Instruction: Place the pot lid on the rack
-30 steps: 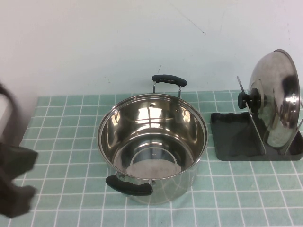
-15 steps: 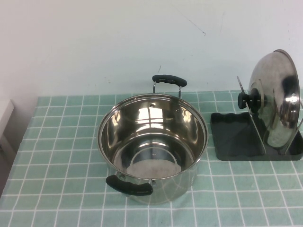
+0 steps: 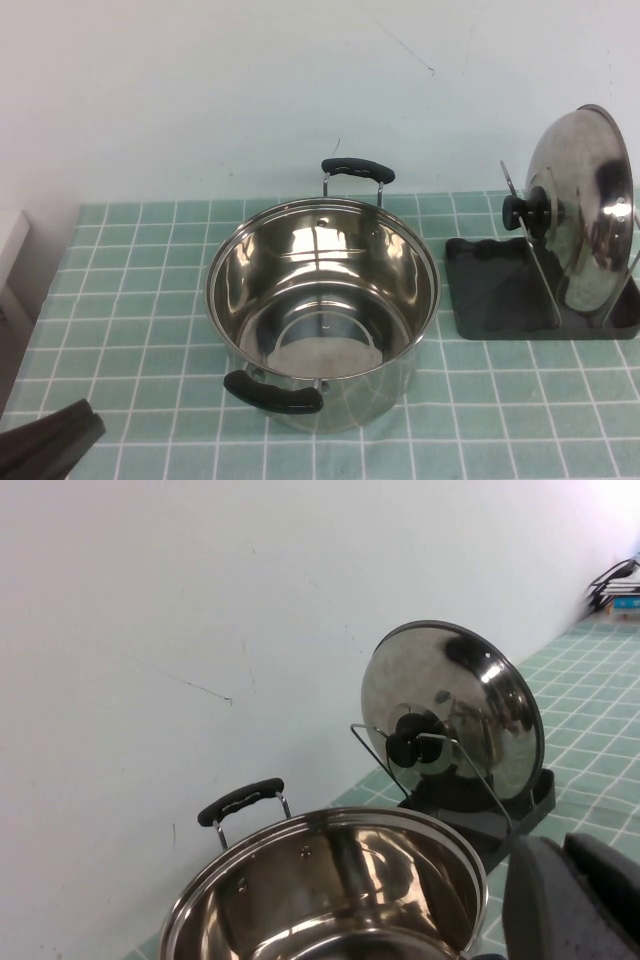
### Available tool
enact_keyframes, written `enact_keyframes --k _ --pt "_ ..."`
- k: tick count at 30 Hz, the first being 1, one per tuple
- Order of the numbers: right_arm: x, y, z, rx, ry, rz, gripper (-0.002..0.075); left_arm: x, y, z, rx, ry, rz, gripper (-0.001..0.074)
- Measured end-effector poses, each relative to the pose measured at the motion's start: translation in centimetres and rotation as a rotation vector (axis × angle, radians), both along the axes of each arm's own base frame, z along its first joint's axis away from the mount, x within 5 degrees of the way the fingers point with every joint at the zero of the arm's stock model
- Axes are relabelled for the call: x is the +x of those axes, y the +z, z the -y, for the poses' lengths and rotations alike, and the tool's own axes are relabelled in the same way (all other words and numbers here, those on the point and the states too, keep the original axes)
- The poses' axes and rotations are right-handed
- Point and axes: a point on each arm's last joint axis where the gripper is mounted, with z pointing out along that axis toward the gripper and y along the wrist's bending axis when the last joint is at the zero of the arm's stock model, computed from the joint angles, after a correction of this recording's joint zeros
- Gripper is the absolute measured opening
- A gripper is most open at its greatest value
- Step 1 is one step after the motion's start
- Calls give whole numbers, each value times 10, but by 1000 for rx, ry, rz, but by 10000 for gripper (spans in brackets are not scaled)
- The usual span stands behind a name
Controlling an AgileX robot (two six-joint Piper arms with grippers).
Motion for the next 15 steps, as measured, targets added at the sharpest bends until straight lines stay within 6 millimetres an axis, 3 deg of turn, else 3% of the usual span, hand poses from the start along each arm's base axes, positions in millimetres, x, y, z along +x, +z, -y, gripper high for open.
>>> enact_keyframes --k 15 --pt "2 -17 -2 15 9 -62 1 1 -4 0 14 2 -6 -2"
